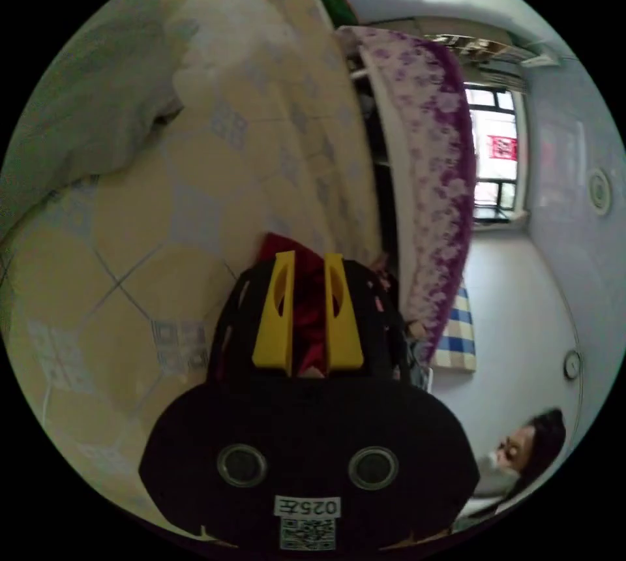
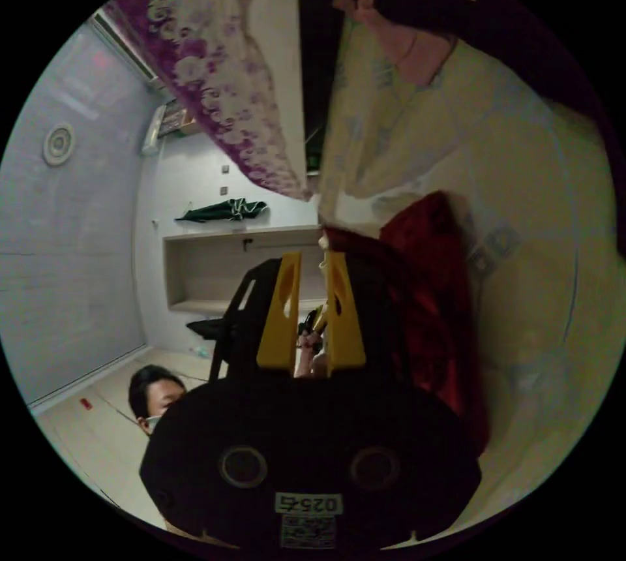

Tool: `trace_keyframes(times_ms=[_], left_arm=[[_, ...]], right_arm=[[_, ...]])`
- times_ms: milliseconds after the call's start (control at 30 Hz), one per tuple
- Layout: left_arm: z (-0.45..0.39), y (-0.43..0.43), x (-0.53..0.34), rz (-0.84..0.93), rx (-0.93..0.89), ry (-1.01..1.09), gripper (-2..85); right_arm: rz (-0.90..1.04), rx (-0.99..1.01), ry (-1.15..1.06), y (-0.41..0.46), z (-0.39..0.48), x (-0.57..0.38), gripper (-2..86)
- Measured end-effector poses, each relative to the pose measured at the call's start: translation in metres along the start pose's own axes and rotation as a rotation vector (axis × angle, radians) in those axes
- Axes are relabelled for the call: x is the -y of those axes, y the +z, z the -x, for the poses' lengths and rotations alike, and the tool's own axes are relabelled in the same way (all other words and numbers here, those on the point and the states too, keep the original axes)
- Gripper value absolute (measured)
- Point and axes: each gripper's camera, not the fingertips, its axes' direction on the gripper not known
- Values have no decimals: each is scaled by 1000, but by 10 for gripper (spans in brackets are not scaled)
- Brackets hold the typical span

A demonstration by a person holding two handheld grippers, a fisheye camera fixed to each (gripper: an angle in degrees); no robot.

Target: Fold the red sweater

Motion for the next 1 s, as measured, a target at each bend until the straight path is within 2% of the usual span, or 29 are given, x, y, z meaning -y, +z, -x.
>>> trace_keyframes(times_ms=[67,133,267,400,567,667,767,867,1000], left_arm=[[24,32,3,6,69,-71,32],[33,35,-12,-8,92,-39,34],[48,29,-82,32,263,105,49],[47,42,-130,120,294,280,58],[-10,110,-114,102,495,567,61],[-21,174,-96,136,617,656,59],[-16,230,-95,161,725,712,57],[-8,263,-106,189,742,716,46],[2,290,-124,178,825,772,25]], right_arm=[[-28,-49,12,8,-15,11,109],[-18,-87,-2,10,-14,1,125],[101,-309,-78,14,-10,-49,138],[120,-479,-175,26,1,-77,133],[233,-754,-517,127,54,-41,129],[260,-898,-681,199,71,-13,122],[296,-1006,-762,260,73,8,126],[358,-1137,-831,307,68,16,114],[414,-1217,-801,343,53,24,116]])
